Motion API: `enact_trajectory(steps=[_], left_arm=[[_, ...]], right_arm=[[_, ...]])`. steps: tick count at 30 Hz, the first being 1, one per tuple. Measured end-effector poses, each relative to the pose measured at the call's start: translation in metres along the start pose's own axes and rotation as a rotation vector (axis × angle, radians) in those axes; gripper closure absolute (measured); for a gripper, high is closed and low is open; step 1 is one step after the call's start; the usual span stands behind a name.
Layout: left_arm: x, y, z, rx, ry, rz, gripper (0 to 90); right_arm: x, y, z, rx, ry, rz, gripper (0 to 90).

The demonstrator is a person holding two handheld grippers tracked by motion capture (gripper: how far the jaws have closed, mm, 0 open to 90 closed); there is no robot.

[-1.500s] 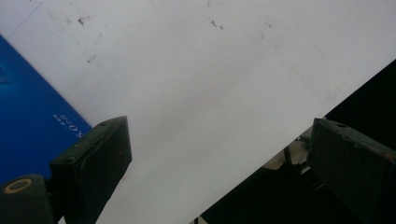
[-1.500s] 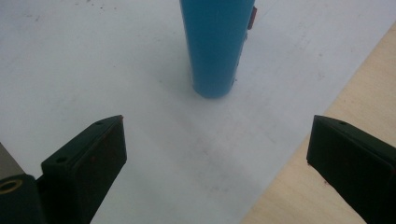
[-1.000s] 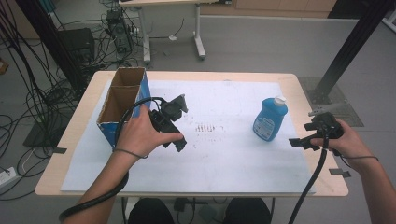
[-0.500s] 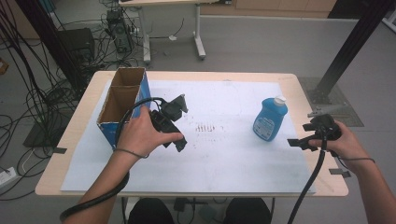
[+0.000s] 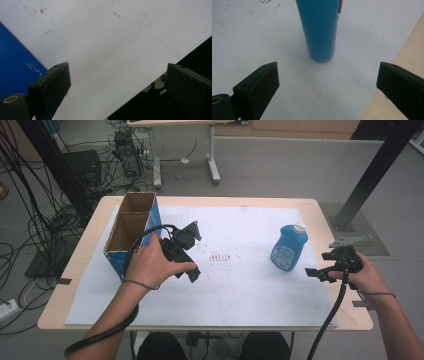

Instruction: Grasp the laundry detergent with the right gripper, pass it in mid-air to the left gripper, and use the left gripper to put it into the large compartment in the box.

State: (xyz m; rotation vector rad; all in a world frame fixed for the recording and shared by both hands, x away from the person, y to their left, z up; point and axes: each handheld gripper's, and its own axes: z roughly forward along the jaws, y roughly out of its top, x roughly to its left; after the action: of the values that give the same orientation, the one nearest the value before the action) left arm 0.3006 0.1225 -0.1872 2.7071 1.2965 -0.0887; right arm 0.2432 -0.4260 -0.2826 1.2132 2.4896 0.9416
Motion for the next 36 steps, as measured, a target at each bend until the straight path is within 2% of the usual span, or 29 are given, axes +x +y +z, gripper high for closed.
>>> enact_trajectory(steps=[19, 22, 26, 33, 36], left_arm=[[-0.002, 0.002, 0.006, 0.011, 0.004, -0.006, 7.3], [-0.002, 0.001, 0.006, 0.004, 0.001, -0.017, 7.3], [-0.001, 0.001, 0.007, 0.008, 0.002, -0.012, 7.3], [-0.003, 0.002, 0.01, 0.009, -0.002, -0.017, 7.3], [-0.003, 0.001, 0.011, 0.006, -0.004, -0.022, 7.3]], right_arm=[[-0.001, -0.019, 0.012, -0.063, 0.013, 0.009, 3.9], [-0.002, -0.025, 0.015, -0.086, 0.019, 0.015, 3.8], [-0.003, -0.029, 0.017, -0.101, 0.023, 0.016, 3.6], [-0.003, -0.04, 0.024, -0.16, 0.034, -0.001, 3.5], [-0.004, -0.042, 0.026, -0.169, 0.037, 0.001, 3.6]])
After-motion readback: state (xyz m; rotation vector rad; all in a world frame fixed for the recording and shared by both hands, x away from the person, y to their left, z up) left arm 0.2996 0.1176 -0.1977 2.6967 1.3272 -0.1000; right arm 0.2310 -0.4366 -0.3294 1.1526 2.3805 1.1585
